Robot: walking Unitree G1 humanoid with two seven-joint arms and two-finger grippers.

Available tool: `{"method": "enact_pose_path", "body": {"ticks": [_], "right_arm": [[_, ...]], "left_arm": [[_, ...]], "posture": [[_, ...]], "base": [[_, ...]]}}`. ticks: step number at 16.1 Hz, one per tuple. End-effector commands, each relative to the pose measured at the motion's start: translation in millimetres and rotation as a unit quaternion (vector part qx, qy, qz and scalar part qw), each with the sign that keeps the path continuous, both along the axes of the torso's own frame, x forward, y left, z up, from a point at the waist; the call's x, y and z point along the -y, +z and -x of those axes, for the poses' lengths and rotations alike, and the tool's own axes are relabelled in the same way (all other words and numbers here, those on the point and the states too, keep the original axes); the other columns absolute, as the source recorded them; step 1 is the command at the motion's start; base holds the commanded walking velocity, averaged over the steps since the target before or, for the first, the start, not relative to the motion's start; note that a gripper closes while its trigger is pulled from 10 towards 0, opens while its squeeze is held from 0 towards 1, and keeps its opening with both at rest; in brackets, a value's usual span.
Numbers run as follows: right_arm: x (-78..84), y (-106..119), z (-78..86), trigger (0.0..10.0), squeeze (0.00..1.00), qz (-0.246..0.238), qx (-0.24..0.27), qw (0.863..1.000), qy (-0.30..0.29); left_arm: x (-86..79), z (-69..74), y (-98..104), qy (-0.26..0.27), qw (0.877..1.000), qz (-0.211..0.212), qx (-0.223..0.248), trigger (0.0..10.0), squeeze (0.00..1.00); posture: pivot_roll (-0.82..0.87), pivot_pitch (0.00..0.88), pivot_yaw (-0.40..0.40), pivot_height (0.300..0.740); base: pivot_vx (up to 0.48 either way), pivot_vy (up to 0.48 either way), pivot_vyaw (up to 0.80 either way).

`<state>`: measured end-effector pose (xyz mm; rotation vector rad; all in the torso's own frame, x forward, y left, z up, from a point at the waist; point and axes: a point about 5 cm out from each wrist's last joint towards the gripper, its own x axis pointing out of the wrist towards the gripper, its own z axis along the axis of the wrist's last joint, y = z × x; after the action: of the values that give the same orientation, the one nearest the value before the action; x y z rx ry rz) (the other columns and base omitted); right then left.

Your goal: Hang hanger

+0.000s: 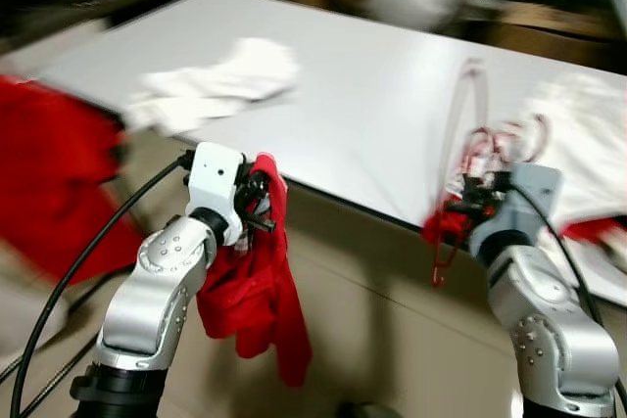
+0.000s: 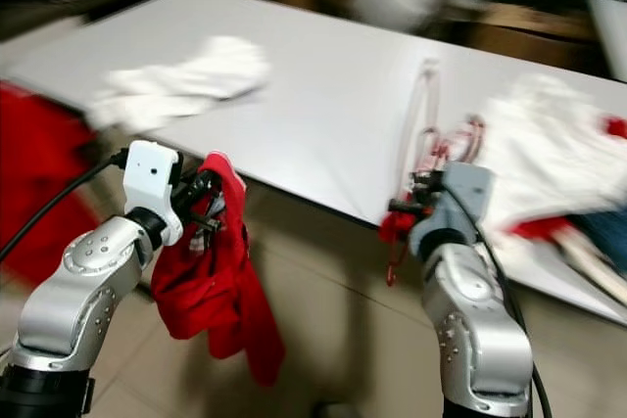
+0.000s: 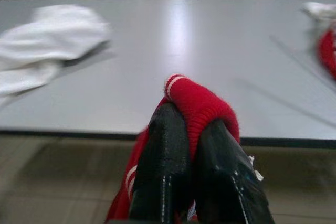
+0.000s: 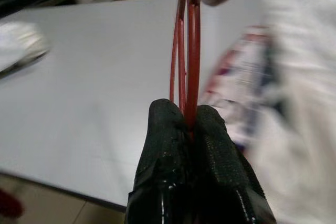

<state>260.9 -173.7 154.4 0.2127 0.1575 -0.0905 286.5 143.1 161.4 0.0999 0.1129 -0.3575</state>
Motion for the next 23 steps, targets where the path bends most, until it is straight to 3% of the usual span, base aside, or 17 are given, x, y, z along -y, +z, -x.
{"method": "enact_pose_path", "body": {"ticks": [1,4,5,9,13,23], "right_arm": [[-5.0,7,-0.1,10.0,0.0,-0.014,0.017,1.0,0.015],[-4.8,5,-1.4,10.0,0.0,-0.017,0.017,1.0,0.016],[-2.7,6,-3.7,10.0,0.0,0.01,0.022,1.0,-0.002],[-5.5,-2,-2.6,10.0,0.0,0.024,-0.008,0.999,0.034],[-4.5,-4,-0.3,10.0,0.0,0.041,-0.006,0.999,0.029],[-7.6,-7,-2.2,10.0,0.0,0.004,-0.008,0.999,0.031]], "left_arm": [[0.7,0.6,9,-0.003,1.0,0.0,0.023,10.0,0.0],[1.8,1.8,9,-0.001,1.0,0.004,0.025,10.0,0.0],[2.3,2.1,9,-0.001,1.0,0.005,0.026,10.0,0.0],[1.5,1.0,10,0.001,1.0,0.006,0.03,10.0,0.0],[-0.9,-1.6,13,0.002,0.999,-0.001,0.033,10.0,0.0],[-4.8,-5.5,15,0.004,0.999,-0.013,0.036,10.0,0.0]], "posture": [[-0.09,0.046,0.01,0.74],[-0.09,0.04,0.003,0.74],[-0.09,0.037,0.002,0.74],[-0.1,0.028,0.0,0.74],[-0.1,0.021,0.004,0.74],[-0.09,0.013,0.012,0.74]], "base": [[0.0,0.0,-0.8],[0.0,0.0,-0.8],[0.0,0.0,-0.77],[0.0,0.0,-0.65],[0.0,0.339,0.0],[0.0,0.376,0.0]]}}
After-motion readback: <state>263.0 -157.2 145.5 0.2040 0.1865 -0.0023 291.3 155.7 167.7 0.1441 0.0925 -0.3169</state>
